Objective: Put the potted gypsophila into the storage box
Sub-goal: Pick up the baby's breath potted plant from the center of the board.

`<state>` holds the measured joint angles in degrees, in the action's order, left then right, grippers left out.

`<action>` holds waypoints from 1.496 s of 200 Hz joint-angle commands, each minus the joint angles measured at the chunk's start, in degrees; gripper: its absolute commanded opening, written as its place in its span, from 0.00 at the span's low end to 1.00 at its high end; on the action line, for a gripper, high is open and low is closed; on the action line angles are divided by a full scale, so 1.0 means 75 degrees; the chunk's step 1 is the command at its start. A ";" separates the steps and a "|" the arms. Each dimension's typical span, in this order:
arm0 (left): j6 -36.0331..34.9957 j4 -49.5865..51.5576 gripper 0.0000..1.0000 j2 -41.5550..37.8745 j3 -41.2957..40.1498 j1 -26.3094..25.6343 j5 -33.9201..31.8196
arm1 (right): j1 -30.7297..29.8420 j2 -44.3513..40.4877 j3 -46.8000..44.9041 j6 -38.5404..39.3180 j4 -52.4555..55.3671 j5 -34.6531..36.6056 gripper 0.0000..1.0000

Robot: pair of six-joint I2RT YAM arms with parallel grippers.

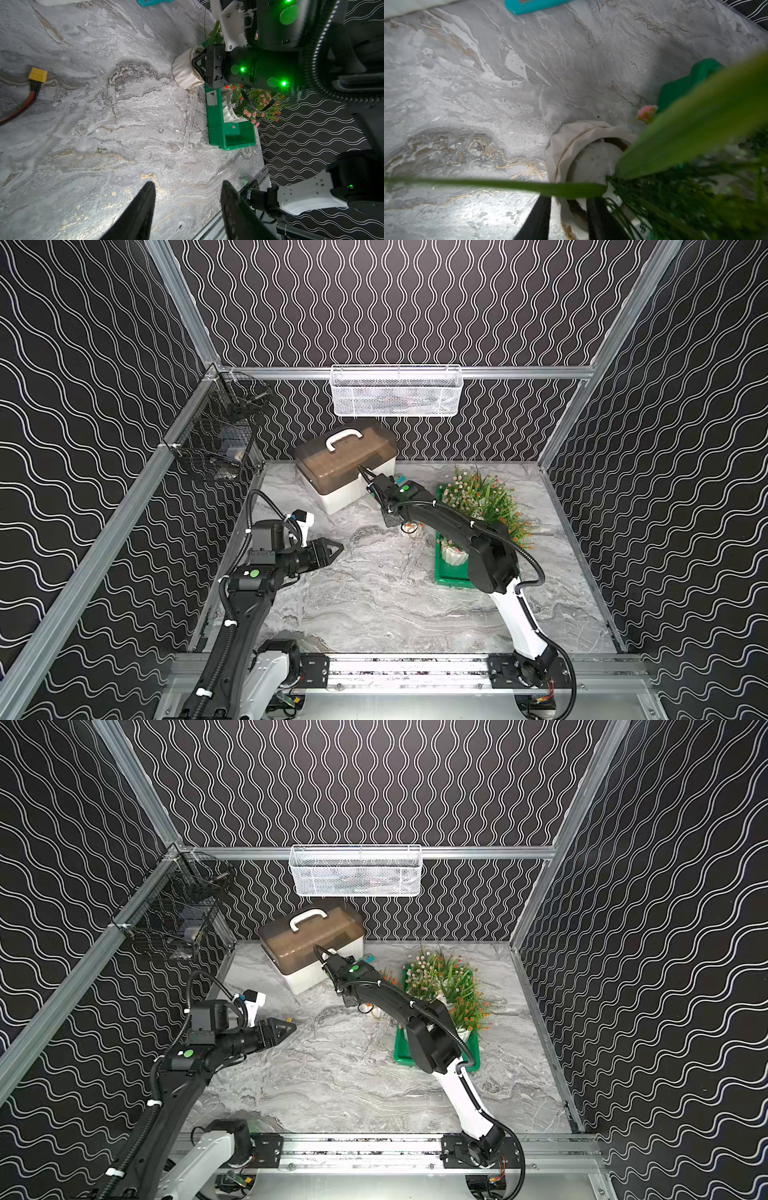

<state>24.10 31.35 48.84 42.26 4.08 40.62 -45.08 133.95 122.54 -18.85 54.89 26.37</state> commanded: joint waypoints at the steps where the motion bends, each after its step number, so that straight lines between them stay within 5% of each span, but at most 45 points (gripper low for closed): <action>1: 0.0039 -0.0149 0.55 -0.0062 -0.0031 0.0007 0.0073 | 0.0033 0.0083 -0.0015 -0.0006 0.0070 -0.0141 0.30; 82: 0.0062 -0.0164 0.55 -0.0030 -0.0053 0.0007 0.0099 | 0.0138 0.0192 -0.0386 -0.0062 -0.0350 -0.0800 0.21; 131: 0.0063 -0.0138 0.55 -0.0043 -0.0065 0.0008 0.0040 | 0.0175 0.0157 -0.0484 -0.0007 -0.0390 -0.0944 0.00; 299: 0.0066 0.0042 0.55 -0.0083 -0.0048 -0.0376 -0.0417 | -0.0541 -0.3050 -0.2381 0.0112 -0.1542 -0.1374 0.00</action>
<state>24.51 31.33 48.86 41.63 2.26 38.96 -47.97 114.65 106.06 -17.52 46.54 15.75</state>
